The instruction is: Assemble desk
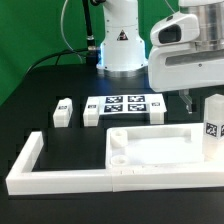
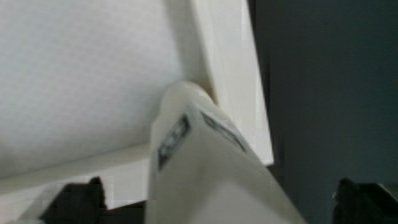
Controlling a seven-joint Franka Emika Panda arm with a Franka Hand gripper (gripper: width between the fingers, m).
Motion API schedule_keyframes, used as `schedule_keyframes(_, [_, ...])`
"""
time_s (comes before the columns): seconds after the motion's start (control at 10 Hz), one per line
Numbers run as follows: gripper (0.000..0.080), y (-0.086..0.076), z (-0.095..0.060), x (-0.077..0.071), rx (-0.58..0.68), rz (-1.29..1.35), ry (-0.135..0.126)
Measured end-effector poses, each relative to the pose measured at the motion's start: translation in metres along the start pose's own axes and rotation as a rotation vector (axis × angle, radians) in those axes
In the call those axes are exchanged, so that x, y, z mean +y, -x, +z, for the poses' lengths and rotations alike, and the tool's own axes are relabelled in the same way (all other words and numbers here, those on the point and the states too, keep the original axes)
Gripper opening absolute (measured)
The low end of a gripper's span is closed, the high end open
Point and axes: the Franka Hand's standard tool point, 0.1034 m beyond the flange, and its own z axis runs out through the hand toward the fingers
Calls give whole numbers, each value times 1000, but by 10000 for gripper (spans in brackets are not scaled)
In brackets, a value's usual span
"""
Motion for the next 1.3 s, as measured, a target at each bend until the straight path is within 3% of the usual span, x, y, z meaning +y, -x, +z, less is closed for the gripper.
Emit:
schedule_keyframes(0.2, [648, -1, 1, 1, 2, -167, 4])
schedule_keyframes(0.4, [649, -4, 1, 0, -13, -658, 67])
schedule_keyframes(0.5, [649, -5, 0, -3, -13, -697, 66])
schedule_keyframes(0.6, [649, -5, 0, -2, -12, -657, 67])
schedule_keyframes(0.7, [560, -5, 0, -2, -12, -648, 66])
schedule_keyframes(0.8, [560, -5, 1, -2, -10, -604, 66])
schedule_keyframes(0.9, [360, -5, 1, -2, -8, -530, 66])
schedule_keyframes(1.0, [288, -5, 1, -1, -6, -469, 66])
schedule_keyframes(1.3, [288, -7, 1, -1, 27, -85, 68])
